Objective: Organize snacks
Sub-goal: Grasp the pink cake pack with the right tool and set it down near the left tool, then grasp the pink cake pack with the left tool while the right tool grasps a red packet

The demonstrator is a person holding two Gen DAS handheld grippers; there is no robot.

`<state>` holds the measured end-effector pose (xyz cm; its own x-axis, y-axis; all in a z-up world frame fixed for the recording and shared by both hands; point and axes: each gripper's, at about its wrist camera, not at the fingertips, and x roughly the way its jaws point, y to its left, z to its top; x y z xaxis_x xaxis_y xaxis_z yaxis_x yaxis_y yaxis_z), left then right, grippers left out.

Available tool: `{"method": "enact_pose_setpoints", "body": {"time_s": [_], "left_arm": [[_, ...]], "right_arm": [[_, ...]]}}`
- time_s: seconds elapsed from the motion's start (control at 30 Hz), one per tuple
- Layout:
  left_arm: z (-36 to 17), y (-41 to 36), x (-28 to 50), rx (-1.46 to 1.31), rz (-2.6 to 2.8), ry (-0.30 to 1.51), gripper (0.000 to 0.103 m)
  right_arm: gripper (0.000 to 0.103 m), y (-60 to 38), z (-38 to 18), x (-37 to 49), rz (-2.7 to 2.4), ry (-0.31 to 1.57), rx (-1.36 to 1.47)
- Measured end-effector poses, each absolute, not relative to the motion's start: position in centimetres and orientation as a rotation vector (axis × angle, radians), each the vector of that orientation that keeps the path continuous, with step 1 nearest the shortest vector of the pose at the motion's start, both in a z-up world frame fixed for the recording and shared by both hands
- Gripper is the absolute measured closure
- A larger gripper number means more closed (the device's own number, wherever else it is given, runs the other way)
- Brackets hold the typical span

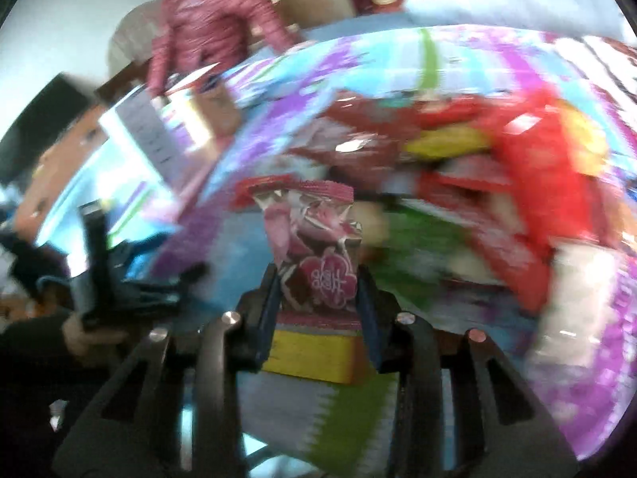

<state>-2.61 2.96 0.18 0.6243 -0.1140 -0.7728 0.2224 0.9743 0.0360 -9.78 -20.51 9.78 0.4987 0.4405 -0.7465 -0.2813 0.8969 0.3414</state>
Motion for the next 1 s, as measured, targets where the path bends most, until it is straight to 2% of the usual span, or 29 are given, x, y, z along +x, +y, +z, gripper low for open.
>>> {"method": "enact_pose_setpoints", "body": {"time_s": [0.2,0.33,0.37,0.53,0.7,0.9,1.0], "left_arm": [[0.2,2.9,-2.6,0.134,-0.193,0.876,0.000],[0.2,3.0,-2.7,0.133,-0.194,0.875,0.000],[0.2,3.0,-2.6,0.131,-0.195,0.874,0.000],[0.1,3.2,-2.7,0.127,-0.197,0.869,0.000],[0.2,3.2,-2.6,0.122,-0.200,0.868,0.000],[0.2,3.1,-2.7,0.119,-0.201,0.867,0.000],[0.2,3.2,-2.8,0.113,-0.204,0.865,0.000]], "right_arm": [[0.063,-13.9,8.9,-7.9,0.597,1.011,0.143],[0.036,-12.5,9.5,-8.0,0.649,0.993,0.111],[0.035,-13.3,9.8,-7.8,0.639,0.973,0.137],[0.033,-16.6,9.4,-5.5,0.518,0.995,0.228],[0.033,-14.7,8.0,-2.5,0.523,1.044,0.141],[0.036,-9.3,8.0,-1.3,0.631,0.981,-0.359],[0.036,-8.8,7.2,0.4,0.659,1.001,-0.487]]}}
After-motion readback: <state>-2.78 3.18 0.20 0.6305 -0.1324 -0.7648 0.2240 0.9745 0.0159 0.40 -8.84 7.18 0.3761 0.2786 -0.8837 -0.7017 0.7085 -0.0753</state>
